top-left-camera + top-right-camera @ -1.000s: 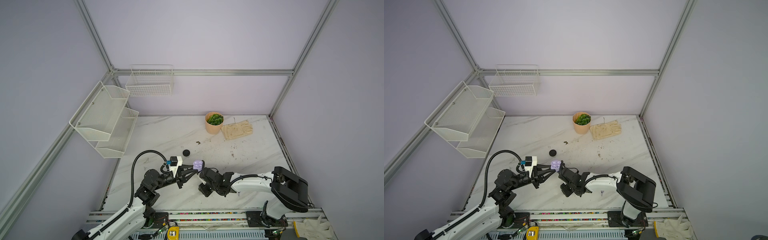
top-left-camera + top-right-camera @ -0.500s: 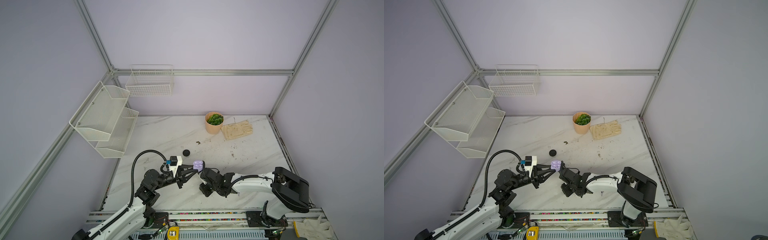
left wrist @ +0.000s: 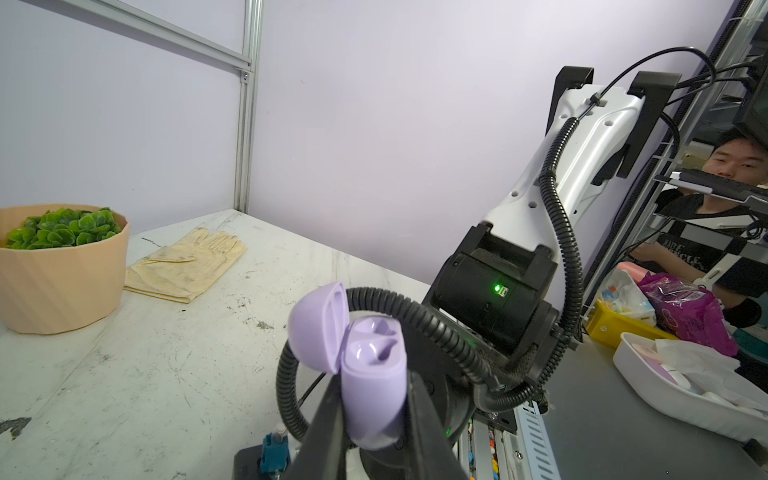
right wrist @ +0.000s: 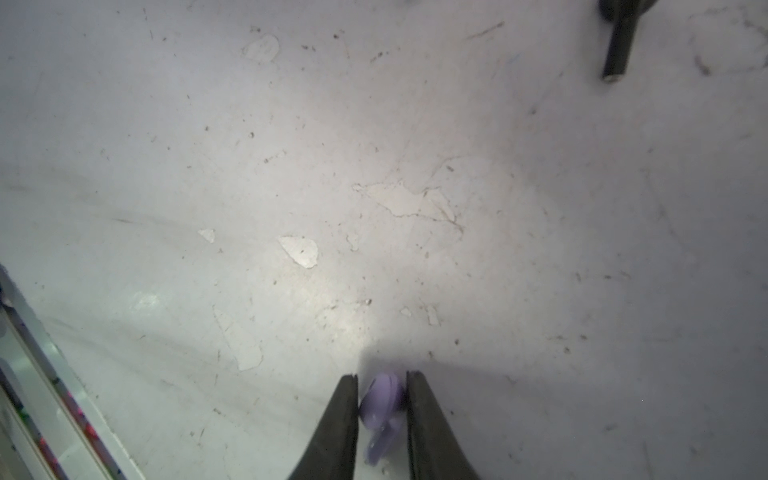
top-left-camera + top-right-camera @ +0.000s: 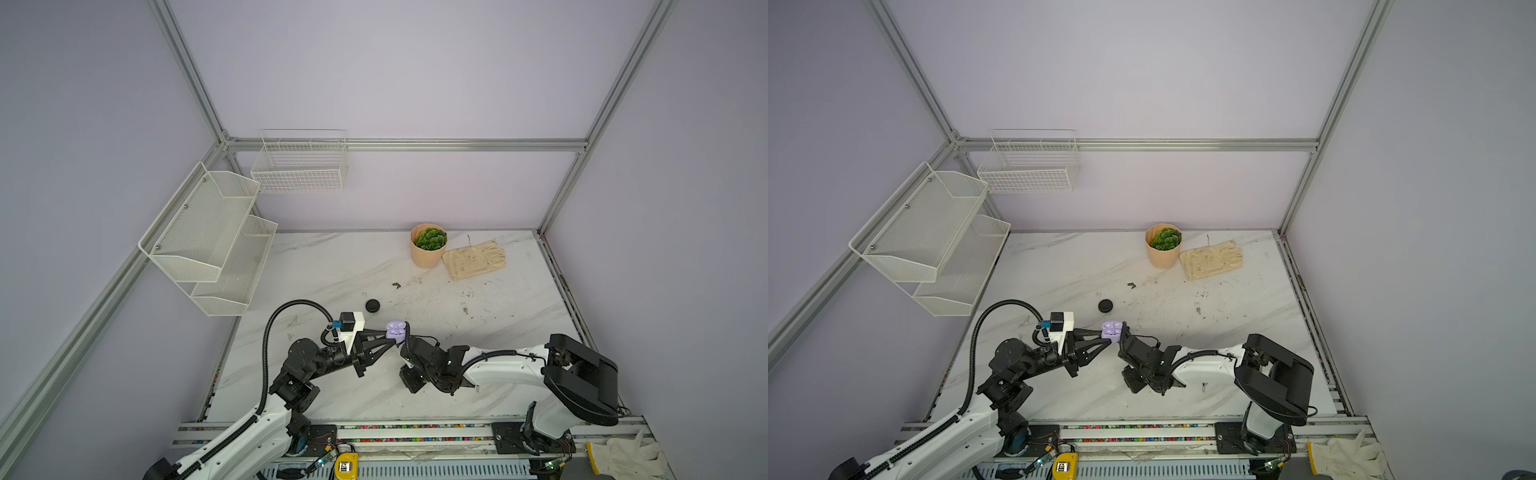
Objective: Insert the wireless bluetooth earbuds into the charging case
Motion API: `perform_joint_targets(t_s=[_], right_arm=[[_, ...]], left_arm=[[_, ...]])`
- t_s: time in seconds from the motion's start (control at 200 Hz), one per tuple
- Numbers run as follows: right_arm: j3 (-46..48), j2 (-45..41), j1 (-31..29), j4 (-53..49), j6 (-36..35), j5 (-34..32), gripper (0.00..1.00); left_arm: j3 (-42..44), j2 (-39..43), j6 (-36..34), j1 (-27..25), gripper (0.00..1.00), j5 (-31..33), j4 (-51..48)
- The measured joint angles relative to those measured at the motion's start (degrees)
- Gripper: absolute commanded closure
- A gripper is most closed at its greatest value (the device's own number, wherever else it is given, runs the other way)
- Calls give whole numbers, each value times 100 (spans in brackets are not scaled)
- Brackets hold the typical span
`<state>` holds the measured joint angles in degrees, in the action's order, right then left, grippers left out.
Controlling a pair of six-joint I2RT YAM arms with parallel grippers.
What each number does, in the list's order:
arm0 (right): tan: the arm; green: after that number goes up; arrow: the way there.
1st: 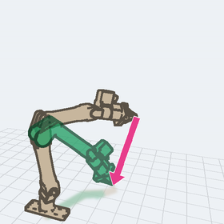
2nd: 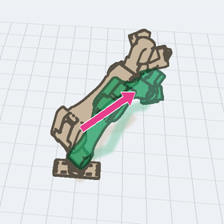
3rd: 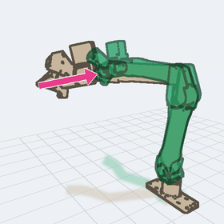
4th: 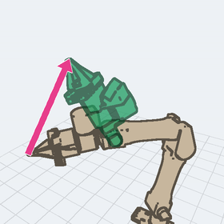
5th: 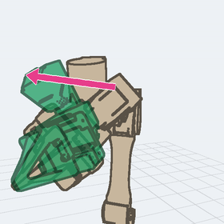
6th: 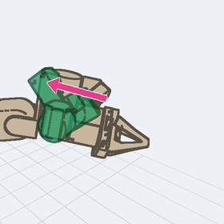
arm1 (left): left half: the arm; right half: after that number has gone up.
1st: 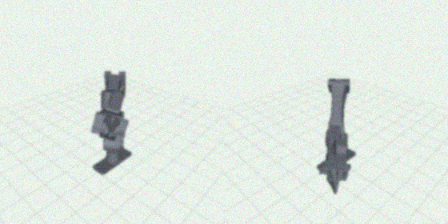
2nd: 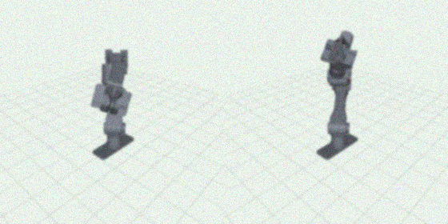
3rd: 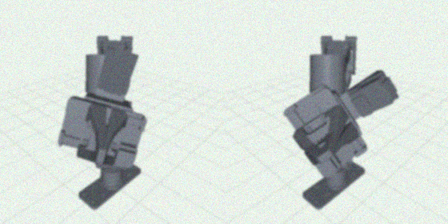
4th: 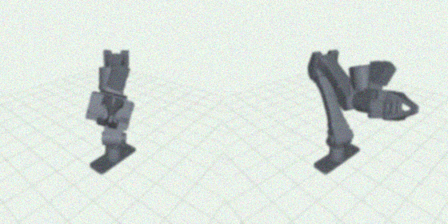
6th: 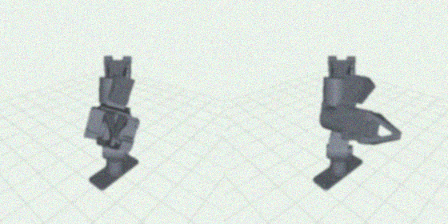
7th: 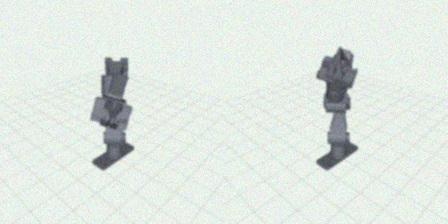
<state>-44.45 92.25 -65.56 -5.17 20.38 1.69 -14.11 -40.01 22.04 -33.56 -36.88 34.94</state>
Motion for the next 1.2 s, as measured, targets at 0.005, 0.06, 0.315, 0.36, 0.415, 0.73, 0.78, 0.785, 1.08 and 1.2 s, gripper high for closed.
perform_joint_targets(t_s=[0.005, 0.06, 0.315, 0.36, 0.415, 0.73, 0.78, 0.785, 1.08, 1.2], right_arm=[[0, 0, 0, -2, 4, 0, 76], [-2, 0, -2, -13, 66, -48, 76], [-39, 0, -2, -144, 313, -273, 76], [-57, 0, -2, -203, 365, -334, 76], [-81, 0, -2, -262, 437, -409, 76], [-98, -275, 15, -719, 927, -990, 78], [-98, -337, 63, -782, 990, -1075, 79], [-98, -341, 68, -787, 992, -1082, 79], [-345, -431, 573, -1320, 1102, -1569, 86], [-662, -562, 772, -1545, 1032, -1797, 86]], left_arm=[[0, 0, 0, 0, 100, 0, 0], [0, 0, 2, 0, 100, 0, -2], [0, 0, 4, 0, 100, 9, -26], [0, 0, 7, 0, 100, 15, -33], [0, 0, 9, 0, 100, 26, -35], [0, 81, 11, -2, 100, 179, -39], [0, 96, 11, -15, 100, 243, -33], [0, 98, 11, -17, 100, 247, -33], [0, -181, 101, -28, 100, 603, 210], [0, -448, 90, -28, 100, 699, 402]])
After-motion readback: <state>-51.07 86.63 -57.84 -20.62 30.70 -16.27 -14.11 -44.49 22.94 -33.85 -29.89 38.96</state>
